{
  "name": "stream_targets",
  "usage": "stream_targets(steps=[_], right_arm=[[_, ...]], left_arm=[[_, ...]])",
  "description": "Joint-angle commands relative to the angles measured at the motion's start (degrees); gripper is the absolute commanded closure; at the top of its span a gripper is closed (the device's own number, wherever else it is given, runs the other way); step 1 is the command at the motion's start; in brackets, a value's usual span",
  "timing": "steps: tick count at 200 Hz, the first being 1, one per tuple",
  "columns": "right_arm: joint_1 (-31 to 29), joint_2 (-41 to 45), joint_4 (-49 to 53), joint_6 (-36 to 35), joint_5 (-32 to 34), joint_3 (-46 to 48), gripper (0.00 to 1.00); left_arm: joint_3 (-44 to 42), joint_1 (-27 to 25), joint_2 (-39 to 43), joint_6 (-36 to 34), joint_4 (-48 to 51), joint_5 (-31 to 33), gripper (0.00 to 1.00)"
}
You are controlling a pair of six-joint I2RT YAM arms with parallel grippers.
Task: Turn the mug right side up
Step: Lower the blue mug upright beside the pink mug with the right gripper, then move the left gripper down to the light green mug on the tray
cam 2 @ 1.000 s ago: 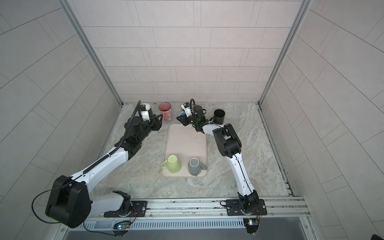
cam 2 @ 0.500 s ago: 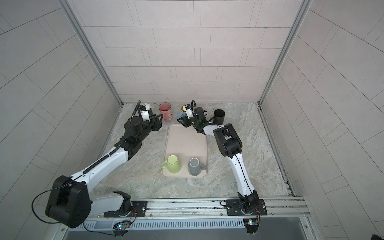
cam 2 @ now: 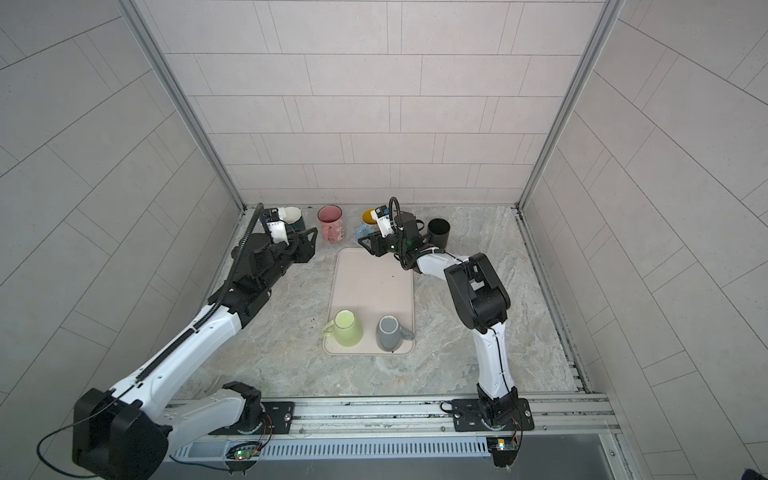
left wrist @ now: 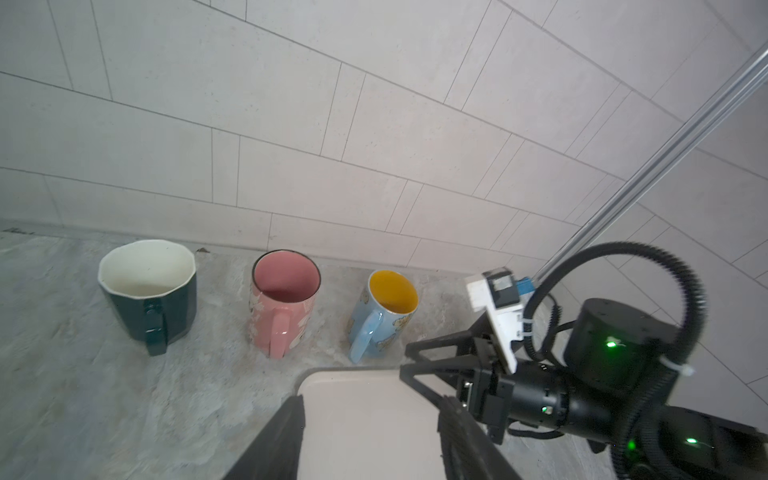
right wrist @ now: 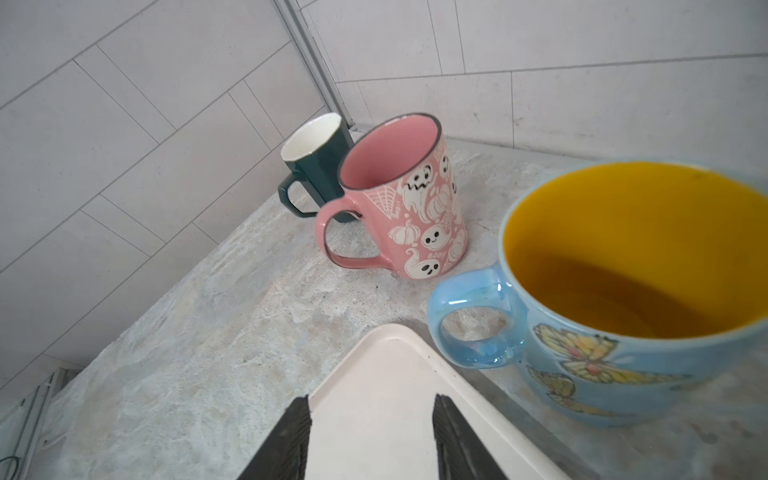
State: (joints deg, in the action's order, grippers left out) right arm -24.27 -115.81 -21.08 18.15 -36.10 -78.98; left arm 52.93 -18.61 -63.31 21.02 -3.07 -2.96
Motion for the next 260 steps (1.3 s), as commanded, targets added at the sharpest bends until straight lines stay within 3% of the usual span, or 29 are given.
stream_targets(steps=[1, 32, 60, 100, 158, 179, 216, 260], right_arm=[[-1.53, 8.83, 7.81, -1.31, 3.07, 2.03, 0.51], [-3.11, 18.15, 21.43, -3.81, 7.99, 3.48, 0.51], [-3.96, 24.90, 32.31, -5.78, 12.94, 3.87, 0.50], [-4.03, 33.18, 37.69, -5.44, 16.19, 7.59, 0.47], [-3.98, 37.72, 41.12, -4.71, 18.78, 11.50, 0.45], [-4.03, 38.43, 41.27, -4.42, 19.13, 12.42, 0.44], [-4.03, 38.49, 41.43, -4.39, 19.35, 13.11, 0.45], [-4.03, 37.24, 41.55, -4.00, 19.31, 13.00, 0.44]], left_arm=[[8.76, 0.68, 1.34, 1.69, 20.22, 2.40, 0.42], [18.54, 1.57, -1.46, 6.34, 44.53, 2.25, 0.40], [19.13, 4.69, -2.61, 12.27, 54.89, -4.47, 0.40], [10.21, 10.28, -1.21, 23.79, 54.15, -18.79, 0.40], [-1.91, 10.60, -1.01, 42.60, 44.82, -34.05, 0.40], [-4.39, 10.53, -1.12, 46.86, 43.78, -34.71, 0.40], [-5.62, 10.57, -0.57, 52.79, 47.03, -30.45, 0.39], [-7.32, 10.10, -3.69, 58.73, 48.39, -33.22, 0.38]])
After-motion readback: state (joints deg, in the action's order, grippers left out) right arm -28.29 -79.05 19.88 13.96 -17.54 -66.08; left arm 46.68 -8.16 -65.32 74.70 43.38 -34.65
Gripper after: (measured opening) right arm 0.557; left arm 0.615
